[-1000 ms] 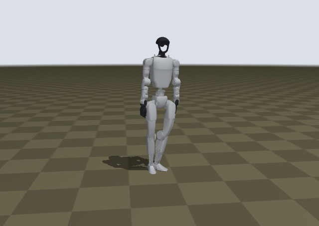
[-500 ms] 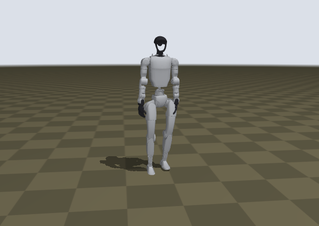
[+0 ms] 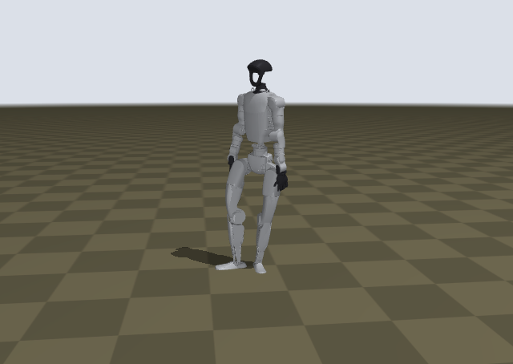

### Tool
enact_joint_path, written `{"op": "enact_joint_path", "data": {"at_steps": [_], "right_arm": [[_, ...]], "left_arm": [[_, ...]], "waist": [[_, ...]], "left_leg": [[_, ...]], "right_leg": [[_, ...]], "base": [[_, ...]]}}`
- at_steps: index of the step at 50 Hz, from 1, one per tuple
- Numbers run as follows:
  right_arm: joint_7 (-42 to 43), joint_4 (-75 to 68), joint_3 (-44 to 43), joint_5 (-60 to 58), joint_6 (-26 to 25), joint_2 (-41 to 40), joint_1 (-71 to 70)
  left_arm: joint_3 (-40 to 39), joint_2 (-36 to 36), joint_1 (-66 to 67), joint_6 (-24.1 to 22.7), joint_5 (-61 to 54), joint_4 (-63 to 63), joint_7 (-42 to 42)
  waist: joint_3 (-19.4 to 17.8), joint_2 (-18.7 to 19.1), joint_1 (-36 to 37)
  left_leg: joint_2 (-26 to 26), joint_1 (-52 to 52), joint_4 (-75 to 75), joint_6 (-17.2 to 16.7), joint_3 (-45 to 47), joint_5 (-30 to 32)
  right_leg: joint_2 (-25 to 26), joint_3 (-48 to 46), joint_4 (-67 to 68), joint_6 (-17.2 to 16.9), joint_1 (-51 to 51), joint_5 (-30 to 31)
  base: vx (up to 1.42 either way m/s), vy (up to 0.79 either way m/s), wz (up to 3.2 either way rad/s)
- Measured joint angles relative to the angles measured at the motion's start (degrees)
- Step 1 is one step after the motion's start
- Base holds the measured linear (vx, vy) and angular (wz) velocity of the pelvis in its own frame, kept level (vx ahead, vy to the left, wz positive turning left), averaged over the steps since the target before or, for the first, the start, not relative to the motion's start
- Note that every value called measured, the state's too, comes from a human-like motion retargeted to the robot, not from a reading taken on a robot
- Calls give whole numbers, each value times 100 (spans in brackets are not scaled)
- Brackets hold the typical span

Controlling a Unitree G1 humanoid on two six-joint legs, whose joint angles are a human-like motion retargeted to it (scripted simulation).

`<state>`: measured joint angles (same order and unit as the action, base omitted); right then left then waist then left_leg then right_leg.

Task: In place motions

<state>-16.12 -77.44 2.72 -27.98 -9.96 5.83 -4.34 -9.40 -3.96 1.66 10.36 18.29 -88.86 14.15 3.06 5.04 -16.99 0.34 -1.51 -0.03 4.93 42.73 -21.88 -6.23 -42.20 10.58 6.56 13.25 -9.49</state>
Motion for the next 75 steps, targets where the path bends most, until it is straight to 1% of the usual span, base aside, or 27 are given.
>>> {"op": "enact_joint_path", "data": {"at_steps": [3,5,7,8,10,12,14,17,20,23,25,27,30,32,37,41,44,48,50,52,53,54,55,57,61,70,75], "right_arm": [[125,-229,-126,88,-116,98,-64],[222,-409,-275,219,-181,182,-80],[312,-588,-447,343,-235,274,-83],[360,-664,-536,394,-270,324,-61],[476,-852,-717,492,-336,411,-45],[603,-1022,-853,632,-383,479,-24],[720,-1137,-989,796,-409,520,19],[817,-1276,-1146,982,-428,547,81],[784,-1314,-1233,1002,-439,521,259],[698,-1265,-1287,986,-431,424,388],[641,-1227,-1264,994,-411,319,433],[589,-1176,-1202,999,-375,210,451],[497,-1038,-1038,900,-334,80,438],[386,-846,-809,662,-330,-12,395],[263,-168,-316,96,-156,-59,184],[242,398,-13,-134,78,-83,-14],[208,626,-32,-22,140,-86,-86],[204,582,-182,261,121,-95,-87],[200,437,-277,359,100,-83,-58],[185,178,-409,423,42,-76,12],[194,47,-460,442,-6,-57,55],[239,-125,-524,493,-82,-52,78],[303,-319,-595,560,-174,-53,92],[504,-664,-809,854,-262,-29,72],[423,-1180,-1017,1249,-309,154,218],[484,-1136,-819,296,-332,210,492],[295,-844,-852,446,-266,41,492]], "left_arm": [[-129,-20,103,17,13,21,-24],[-209,-51,137,50,26,-20,-48],[-251,-83,142,86,36,-67,-87],[-267,-98,148,101,35,-83,-115],[-299,-143,124,140,57,-105,-156],[-332,-175,89,176,98,-67,-196],[-226,-187,56,177,19,51,-246],[-89,-205,-41,138,-136,277,-216],[-177,-127,-78,132,-64,445,-200],[-173,-47,-78,60,-203,621,-195],[-158,-24,-92,-6,-313,701,-123],[-123,-39,-110,1,-286,740,-28],[-35,-96,-81,15,-219,806,-2],[22,-180,-4,-5,-247,809,-61],[17,-126,-42,8,-299,687,-162],[-79,-120,-53,16,-316,550,-188],[-61,-51,-70,13,-271,476,-212],[0,23,-89,27,-276,365,-232],[21,51,-72,34,-288,339,-280],[8,74,22,52,-281,360,-339],[-6,104,81,59,-277,371,-358],[-31,120,113,64,-266,375,-360],[-63,129,131,69,-252,374,-353],[-15,116,41,79,-252,374,-348],[143,68,-58,45,-263,431,-319],[-104,165,-35,-51,-555,471,-289],[-63,111,-12,-20,-394,376,-365]], "waist": [[92,70,121],[169,110,222],[262,151,229],[320,165,192],[459,190,133],[562,189,201],[492,263,102],[355,412,-119],[496,585,-165],[566,641,-226],[573,536,-263],[607,232,-190],[646,-319,100],[422,-526,536],[292,-767,591],[24,-807,709],[-50,-788,698],[-142,-638,744],[-189,-543,856],[-74,-497,946],[23,-462,865],[130,-409,751],[242,-347,620],[196,-350,439],[153,-428,593],[372,-334,512],[449,-317,487]], "left_leg": [[116,27,35,-260,702,-164],[192,49,87,-450,1147,-234],[235,55,164,-614,1442,-271],[239,55,215,-696,1563,-279],[251,38,334,-841,1800,-262],[295,32,473,-959,2105,-209],[399,80,576,-1008,2115,-128],[493,241,619,-1072,2101,-33],[485,334,552,-1090,2222,78],[512,418,650,-997,2087,357],[514,506,888,-782,1937,694],[526,505,1471,-266,1680,1100],[621,68,2925,762,829,1470],[979,-223,4316,1007,-122,1649],[29,-1191,4761,1004,-1798,2086],[225,-1401,4514,1007,-1935,1626],[-233,-1571,3563,1006,-2310,1542],[-816,-1403,1950,822,-3505,1838],[-995,-1173,1197,709,-4229,2202],[-1066,-1059,649,996,-4646,2861],[-1102,-1008,576,963,-4634,2785],[-880,-990,559,878,-3980,2820],[-529,-989,569,767,-3007,2911],[-639,-801,380,811,-3321,2922],[-719,-568,343,858,-3260,2780],[-722,-303,198,897,-3081,2526],[-759,-261,148,916,-3019,2415]], "right_leg": [[5,-1438,58,4,-340,-255],[39,-2219,84,26,-600,-145],[104,-2469,73,-75,-760,-78],[122,-2542,53,-227,-829,-66],[179,-2625,-49,-199,-744,239],[163,-1779,33,-212,-463,174],[212,-1792,12,-172,-480,200],[331,-1542,-9,-284,-515,201],[441,-1241,-37,-341,-438,214],[551,-932,-156,-209,-383,235],[531,-680,-237,-148,-398,241],[300,-331,-257,-136,-404,273],[-119,252,-243,-107,-392,331],[107,856,-272,-8,-628,277],[-177,1265,-359,22,-433,580],[1,1665,-439,100,-489,698],[-57,1797,-547,-1,-469,865],[93,1971,-654,-166,-577,978],[274,2165,-721,-250,-705,1000],[438,2412,-814,-289,-779,1029],[411,2463,-813,-351,-789,1020],[426,2488,-798,-373,-756,1000],[461,2499,-776,-375,-700,974],[429,2338,-762,-375,-780,925],[446,2455,-757,-368,-978,880],[541,2619,-753,-404,-1055,830],[547,2735,-776,-465,-1029,853]], "base": [[27,-13,-341],[38,-16,-305],[36,-10,-238],[36,-5,-202],[44,-7,-189],[35,0,-172],[30,1,-97],[30,-1,-75],[41,-1,-98],[33,0,-74],[32,1,-80],[31,2,-104],[31,-1,-166],[33,-10,-261],[3,18,-118],[8,12,-164],[2,28,-97],[11,19,-98],[17,2,-134],[21,-5,-122],[23,11,-54],[21,16,-14],[10,10,15],[-1,6,25],[8,4,-42],[3,3,-26],[-4,5,-21]]}}
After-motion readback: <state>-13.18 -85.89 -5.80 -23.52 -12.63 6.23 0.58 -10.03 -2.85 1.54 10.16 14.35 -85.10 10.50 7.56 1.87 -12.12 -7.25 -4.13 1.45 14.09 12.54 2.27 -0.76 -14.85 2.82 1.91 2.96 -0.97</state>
